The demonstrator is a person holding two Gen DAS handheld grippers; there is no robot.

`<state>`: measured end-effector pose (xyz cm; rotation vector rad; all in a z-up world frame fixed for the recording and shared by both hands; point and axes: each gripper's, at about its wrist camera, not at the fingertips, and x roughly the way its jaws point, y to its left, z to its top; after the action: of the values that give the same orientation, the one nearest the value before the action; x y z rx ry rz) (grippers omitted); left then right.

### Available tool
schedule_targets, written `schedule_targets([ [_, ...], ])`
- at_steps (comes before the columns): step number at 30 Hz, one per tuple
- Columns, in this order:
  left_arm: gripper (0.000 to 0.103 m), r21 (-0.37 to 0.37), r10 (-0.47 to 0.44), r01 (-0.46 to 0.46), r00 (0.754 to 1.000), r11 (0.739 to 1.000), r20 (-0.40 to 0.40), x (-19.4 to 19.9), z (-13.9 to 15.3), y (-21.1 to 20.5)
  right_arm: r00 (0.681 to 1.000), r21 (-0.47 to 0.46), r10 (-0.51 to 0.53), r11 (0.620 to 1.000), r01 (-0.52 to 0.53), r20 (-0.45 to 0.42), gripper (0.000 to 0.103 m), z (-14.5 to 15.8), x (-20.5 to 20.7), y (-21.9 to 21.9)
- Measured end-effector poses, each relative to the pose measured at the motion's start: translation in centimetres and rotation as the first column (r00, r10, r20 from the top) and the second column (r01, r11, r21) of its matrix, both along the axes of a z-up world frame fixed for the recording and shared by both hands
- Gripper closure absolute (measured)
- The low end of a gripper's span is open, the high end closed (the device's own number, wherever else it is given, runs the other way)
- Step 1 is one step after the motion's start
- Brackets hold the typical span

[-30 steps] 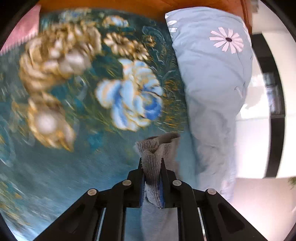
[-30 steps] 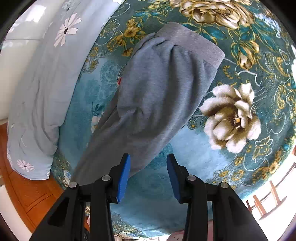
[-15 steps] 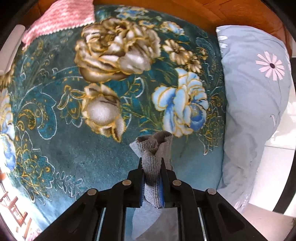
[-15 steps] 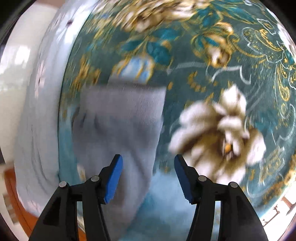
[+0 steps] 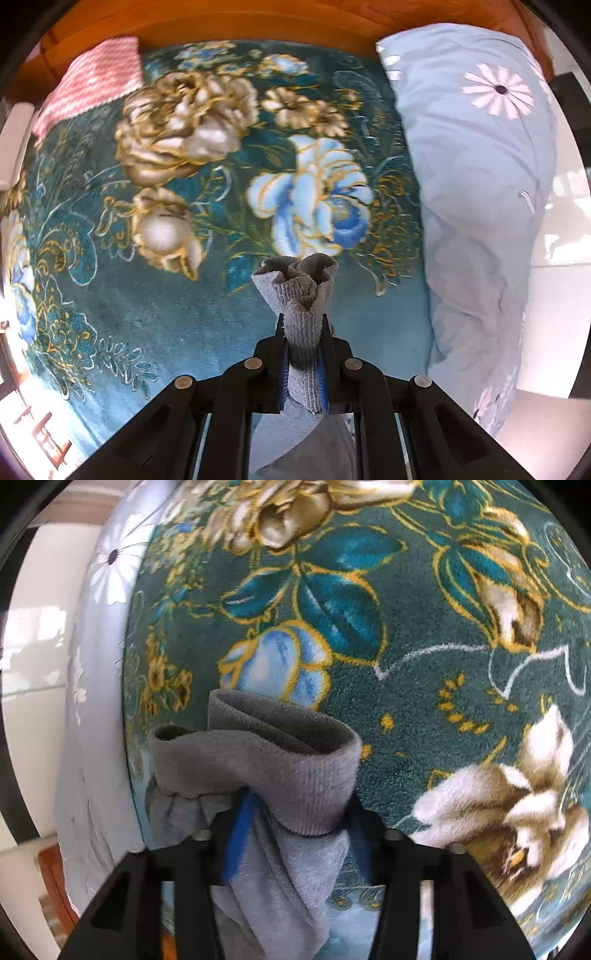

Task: Fold clothes

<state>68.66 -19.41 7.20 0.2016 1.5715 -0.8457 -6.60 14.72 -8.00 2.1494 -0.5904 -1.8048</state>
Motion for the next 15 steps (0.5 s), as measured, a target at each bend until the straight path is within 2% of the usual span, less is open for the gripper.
schedule_targets([
  [2, 0.09, -0.022, -0.018, 0.018, 1.0, 1.0, -0.001, -0.6, 1.2, -0.4, 1.0, -0.019, -0.011, 1.0, 0.011, 0.002, 0.08, 0.4, -0.4, -0.1],
  [6, 0.09, -0.107, -0.014, 0.009, 0.999, 0.994, -0.051, 0.6, 4.7, 1.2, 0.997, -0.165, -0.079, 0.983, 0.077, -0.006, 0.085, 4.0, -0.9, 1.6],
  [8, 0.09, -0.118, -0.012, 0.007, 0.999, 0.993, -0.042, 2.0, 5.6, 2.8, 0.996, -0.201, -0.082, 0.977, 0.074, -0.034, 0.085, 6.6, -0.8, 3.5],
  [9, 0.09, -0.112, -0.01, 0.008, 1.0, 0.994, -0.024, 2.8, 5.7, 3.7, 0.997, -0.188, -0.062, 0.981, 0.051, -0.052, 0.085, 7.2, -0.8, 4.2],
  [11, 0.09, -0.07, 0.01, -0.009, 1.0, 0.997, 0.018, 4.4, 3.9, 5.4, 0.997, -0.16, -0.018, 0.987, 0.005, -0.077, 0.084, 7.9, -0.6, 5.6],
  [13, 0.09, 0.008, 0.049, -0.05, 0.998, 0.999, 0.039, 5.1, 1.2, 6.8, 0.998, -0.117, 0.042, 0.992, -0.046, -0.038, 0.08, 5.9, -0.1, 7.0],
  [15, 0.09, 0.101, 0.077, -0.083, 0.995, 0.991, 0.063, 5.4, -1.4, 8.1, 0.996, -0.036, 0.085, 0.996, -0.085, 0.02, 0.078, 3.0, 1.0, 7.6],
])
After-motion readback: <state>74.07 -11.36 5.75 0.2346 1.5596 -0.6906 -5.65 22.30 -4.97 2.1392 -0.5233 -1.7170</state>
